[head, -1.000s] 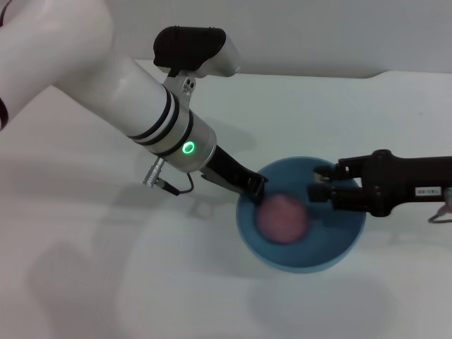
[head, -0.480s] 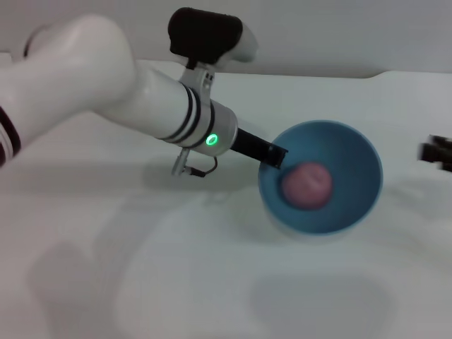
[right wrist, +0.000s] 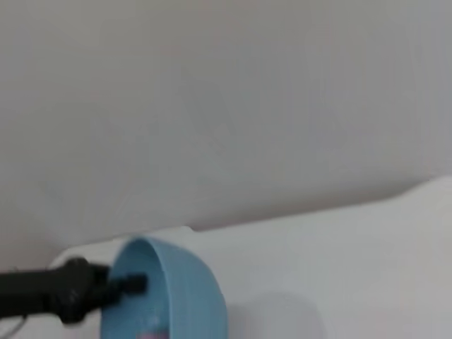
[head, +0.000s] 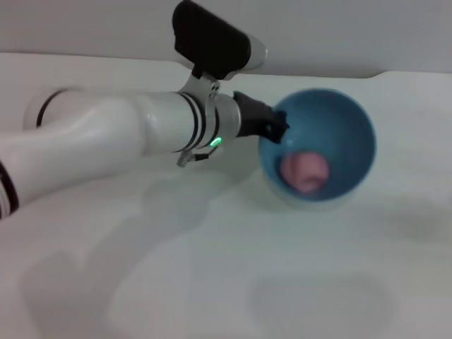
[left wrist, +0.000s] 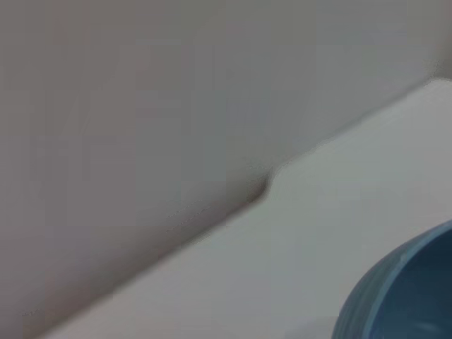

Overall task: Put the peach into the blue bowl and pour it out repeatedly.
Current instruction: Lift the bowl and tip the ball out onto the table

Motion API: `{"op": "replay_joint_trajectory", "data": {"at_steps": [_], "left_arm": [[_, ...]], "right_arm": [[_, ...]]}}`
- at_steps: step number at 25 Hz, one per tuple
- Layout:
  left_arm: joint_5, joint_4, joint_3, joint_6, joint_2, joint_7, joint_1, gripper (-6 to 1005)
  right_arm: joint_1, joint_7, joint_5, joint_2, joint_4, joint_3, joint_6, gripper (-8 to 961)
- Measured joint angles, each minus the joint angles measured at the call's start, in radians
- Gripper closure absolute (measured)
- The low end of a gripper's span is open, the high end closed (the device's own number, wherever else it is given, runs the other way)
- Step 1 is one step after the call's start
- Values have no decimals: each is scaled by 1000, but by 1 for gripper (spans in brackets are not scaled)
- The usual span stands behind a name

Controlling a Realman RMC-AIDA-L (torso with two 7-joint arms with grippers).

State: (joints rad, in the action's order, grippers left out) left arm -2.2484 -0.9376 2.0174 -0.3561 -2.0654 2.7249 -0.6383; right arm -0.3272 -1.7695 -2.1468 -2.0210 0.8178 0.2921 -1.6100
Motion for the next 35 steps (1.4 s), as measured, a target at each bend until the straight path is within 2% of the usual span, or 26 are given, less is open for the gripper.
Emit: {"op": "replay_joint_trajectory", "data": {"at_steps": [6,10,13,14,17,18,20,22,26,32,35], "left_arm": [[-52,0,40,243,-1,-1,76,1000],[-52,26,104,440,1,-47,114,1000],[-53,62,190,599,-1,-142,131,1001],[-53,62,190,599,-1,-142,131,1001],[-53,159,362,816,-8,-235,118,1001],[-53,159,362,816,-8,-235,118,1001],[-53,211,441,895,-11,-272,103,1001],[-48,232,484,937,-13,-302,101,1001],[-49,233,520,997,-13,-382,113,1001],[-44,235,597,1024,-13,-606,115,1001],[-43,238,600,1032,-13,-642,119,1001]], "right_arm": [[-42,-84,-130,17,-35,6,48,520],[-55,-88,-143,25,-61,7,78,520],[-55,-89,-144,29,-68,6,92,520],[-55,-89,-144,29,-68,3,96,520],[-55,-90,-144,30,-69,-1,101,520],[-54,-90,-144,30,-69,-1,102,520],[-54,-90,-145,30,-70,1,102,520],[-54,-90,-145,30,-75,1,104,520],[-53,-90,-145,34,-90,-1,113,521],[-53,-90,-145,34,-105,-1,116,521],[-53,-90,-143,32,-109,-3,116,521]]}}
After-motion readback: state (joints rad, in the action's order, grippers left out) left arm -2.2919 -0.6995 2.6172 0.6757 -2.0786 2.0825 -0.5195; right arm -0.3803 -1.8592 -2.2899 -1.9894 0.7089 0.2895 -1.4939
